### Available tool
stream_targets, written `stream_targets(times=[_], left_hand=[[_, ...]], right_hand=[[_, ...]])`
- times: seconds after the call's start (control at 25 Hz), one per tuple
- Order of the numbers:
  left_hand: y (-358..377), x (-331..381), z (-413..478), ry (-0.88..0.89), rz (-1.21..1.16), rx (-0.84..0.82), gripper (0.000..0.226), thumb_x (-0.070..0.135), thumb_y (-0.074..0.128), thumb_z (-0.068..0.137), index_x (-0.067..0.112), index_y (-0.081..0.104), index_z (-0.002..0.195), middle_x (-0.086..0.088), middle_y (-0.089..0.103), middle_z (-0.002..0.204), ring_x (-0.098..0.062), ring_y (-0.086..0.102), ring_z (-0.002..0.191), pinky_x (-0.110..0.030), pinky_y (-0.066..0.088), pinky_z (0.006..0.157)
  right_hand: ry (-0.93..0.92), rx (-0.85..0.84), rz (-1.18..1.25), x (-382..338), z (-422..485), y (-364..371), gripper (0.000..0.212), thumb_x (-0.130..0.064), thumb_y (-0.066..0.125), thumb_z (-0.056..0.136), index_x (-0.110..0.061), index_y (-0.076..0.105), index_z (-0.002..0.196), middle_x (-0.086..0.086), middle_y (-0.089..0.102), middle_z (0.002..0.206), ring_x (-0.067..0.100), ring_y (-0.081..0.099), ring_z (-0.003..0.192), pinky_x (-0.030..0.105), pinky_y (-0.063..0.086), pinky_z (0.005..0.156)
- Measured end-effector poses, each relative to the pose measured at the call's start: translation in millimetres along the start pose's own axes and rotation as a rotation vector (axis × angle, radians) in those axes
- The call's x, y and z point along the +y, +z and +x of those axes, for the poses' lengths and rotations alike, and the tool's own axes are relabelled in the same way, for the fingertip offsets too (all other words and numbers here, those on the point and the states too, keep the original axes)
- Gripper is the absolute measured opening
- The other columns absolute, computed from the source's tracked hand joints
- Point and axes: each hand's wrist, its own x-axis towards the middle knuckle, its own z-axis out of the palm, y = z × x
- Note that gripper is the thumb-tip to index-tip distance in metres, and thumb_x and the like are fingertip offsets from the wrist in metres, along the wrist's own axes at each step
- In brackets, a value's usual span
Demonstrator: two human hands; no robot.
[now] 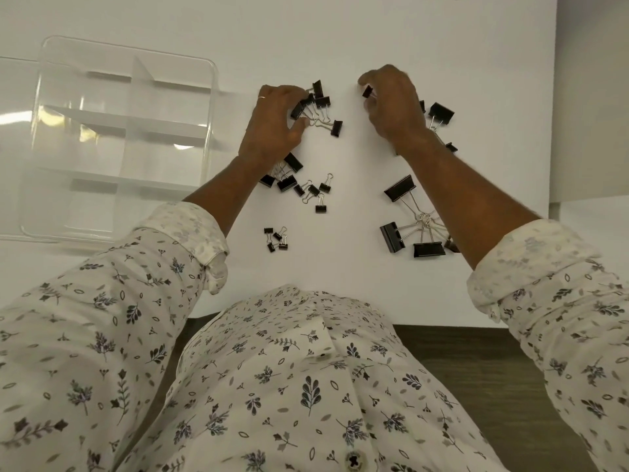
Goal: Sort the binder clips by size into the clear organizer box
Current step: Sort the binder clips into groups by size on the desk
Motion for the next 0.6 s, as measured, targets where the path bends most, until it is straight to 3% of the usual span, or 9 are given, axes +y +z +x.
stream_targets(times=[0.12, 0.24, 0.28, 0.36, 0.44, 0.48, 0.6], left_hand=[[1.0, 0.2, 9.0, -0.024, 0.012, -0.015, 0.048, 0.030, 0.066, 0.092, 0.017, 0.060, 0.137, 0.000, 0.061, 0.135, -0.023, 0.048, 0.128, -0.023, 0.041, 0.101], [-0.9, -0.5, 6.7, -0.020, -0.054, 0.022, 0.051, 0.028, 0.068, 0.092, 0.014, 0.056, 0.140, -0.004, 0.059, 0.135, -0.017, 0.053, 0.117, -0.003, 0.032, 0.097], [-2.4, -0.1, 3.4, -0.031, -0.091, 0.056, 0.049, 0.027, 0.067, 0.093, 0.013, 0.057, 0.139, -0.004, 0.060, 0.134, -0.016, 0.056, 0.113, -0.005, 0.037, 0.096], [-7.4, 2.9, -8.3, -0.083, -0.175, 0.157, 0.037, 0.024, 0.062, 0.095, 0.013, 0.063, 0.131, -0.003, 0.064, 0.127, -0.016, 0.063, 0.105, -0.025, 0.053, 0.092], [-12.5, 5.7, -28.5, -0.127, -0.230, 0.255, 0.027, 0.020, 0.057, 0.096, 0.015, 0.070, 0.119, 0.002, 0.067, 0.118, -0.016, 0.065, 0.102, -0.041, 0.057, 0.090], [-15.3, 8.7, -42.8, -0.146, -0.236, 0.286, 0.025, 0.019, 0.055, 0.096, 0.017, 0.072, 0.115, 0.007, 0.068, 0.114, -0.015, 0.064, 0.103, -0.041, 0.056, 0.091], [-16.2, 16.1, -90.2, -0.163, -0.182, 0.268, 0.019, 0.020, 0.060, 0.096, 0.022, 0.073, 0.110, 0.012, 0.069, 0.113, -0.012, 0.057, 0.113, -0.020, 0.047, 0.097]], right_hand=[[-0.024, -0.014, -0.013, 3.8, -6.2, 0.4, 0.023, 0.001, 0.054, 0.089, -0.009, 0.069, 0.103, 0.014, 0.062, 0.109, 0.030, 0.061, 0.098, 0.039, 0.050, 0.082], [0.022, 0.034, 0.019, -4.9, -13.3, -0.3, 0.021, 0.002, 0.052, 0.088, -0.008, 0.067, 0.100, 0.014, 0.060, 0.107, 0.029, 0.060, 0.094, 0.040, 0.049, 0.077], [0.042, 0.069, 0.039, -8.6, -16.4, -0.5, 0.022, 0.002, 0.051, 0.088, -0.008, 0.066, 0.101, 0.015, 0.059, 0.107, 0.029, 0.059, 0.094, 0.040, 0.049, 0.078], [0.071, 0.126, 0.096, -19.6, -28.9, -1.9, 0.021, 0.000, 0.052, 0.091, -0.008, 0.066, 0.104, 0.013, 0.059, 0.109, 0.023, 0.059, 0.091, 0.034, 0.048, 0.079], [0.043, 0.085, 0.181, -35.2, -53.2, 0.3, 0.018, -0.003, 0.056, 0.093, -0.011, 0.066, 0.106, 0.009, 0.059, 0.109, 0.014, 0.057, 0.087, 0.026, 0.046, 0.076], [0.001, 0.033, 0.212, -43.7, -70.1, 3.1, 0.017, -0.005, 0.058, 0.094, -0.013, 0.066, 0.106, 0.006, 0.059, 0.109, 0.012, 0.057, 0.087, 0.023, 0.044, 0.077], [-0.167, -0.103, 0.218, -61.0, -115.0, 18.7, 0.018, -0.007, 0.060, 0.095, -0.015, 0.068, 0.109, 0.004, 0.061, 0.110, 0.016, 0.060, 0.093, 0.026, 0.045, 0.082]])
